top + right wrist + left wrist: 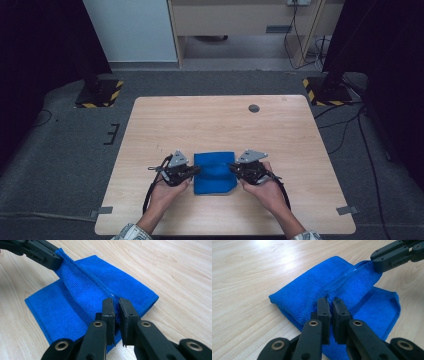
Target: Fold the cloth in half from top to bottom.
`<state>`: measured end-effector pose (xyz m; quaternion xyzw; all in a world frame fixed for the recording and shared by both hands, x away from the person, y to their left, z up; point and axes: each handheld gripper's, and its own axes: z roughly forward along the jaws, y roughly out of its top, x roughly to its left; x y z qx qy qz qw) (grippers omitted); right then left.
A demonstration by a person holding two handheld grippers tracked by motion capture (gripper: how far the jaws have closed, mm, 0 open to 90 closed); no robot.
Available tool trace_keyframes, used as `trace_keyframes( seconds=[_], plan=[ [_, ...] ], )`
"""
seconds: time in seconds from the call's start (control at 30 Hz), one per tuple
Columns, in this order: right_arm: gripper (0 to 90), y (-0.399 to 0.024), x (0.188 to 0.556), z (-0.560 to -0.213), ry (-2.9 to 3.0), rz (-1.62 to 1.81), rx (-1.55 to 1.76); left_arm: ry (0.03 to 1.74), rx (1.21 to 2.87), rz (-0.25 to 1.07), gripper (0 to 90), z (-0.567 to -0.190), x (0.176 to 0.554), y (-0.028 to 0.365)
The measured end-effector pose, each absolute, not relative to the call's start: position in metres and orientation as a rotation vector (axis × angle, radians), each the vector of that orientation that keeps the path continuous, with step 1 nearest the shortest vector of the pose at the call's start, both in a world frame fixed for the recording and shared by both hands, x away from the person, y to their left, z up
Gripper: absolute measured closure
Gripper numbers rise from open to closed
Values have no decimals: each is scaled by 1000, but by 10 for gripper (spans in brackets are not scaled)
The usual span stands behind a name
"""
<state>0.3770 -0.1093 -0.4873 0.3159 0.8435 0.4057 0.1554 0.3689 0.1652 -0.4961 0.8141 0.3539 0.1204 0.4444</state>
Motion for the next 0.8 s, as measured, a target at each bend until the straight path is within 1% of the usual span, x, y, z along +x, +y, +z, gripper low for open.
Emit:
trace_keyframes(
  seconds=[0.17,0.33,0.4,0.63,0.8],
  plan=[
    [836,-112,371,-487,2427,1152,887,861,2046,280,861,-500,361,166],
    [830,-113,367,-495,2448,1119,876,862,2057,254,856,-506,359,163],
    [812,-113,366,-498,2456,1112,880,858,2070,250,843,-509,357,163],
    [719,-114,360,-498,2470,1115,887,840,2093,248,752,-515,349,164],
    [665,-116,355,-495,2468,1143,897,828,2098,238,753,-517,347,166]
  ],
)
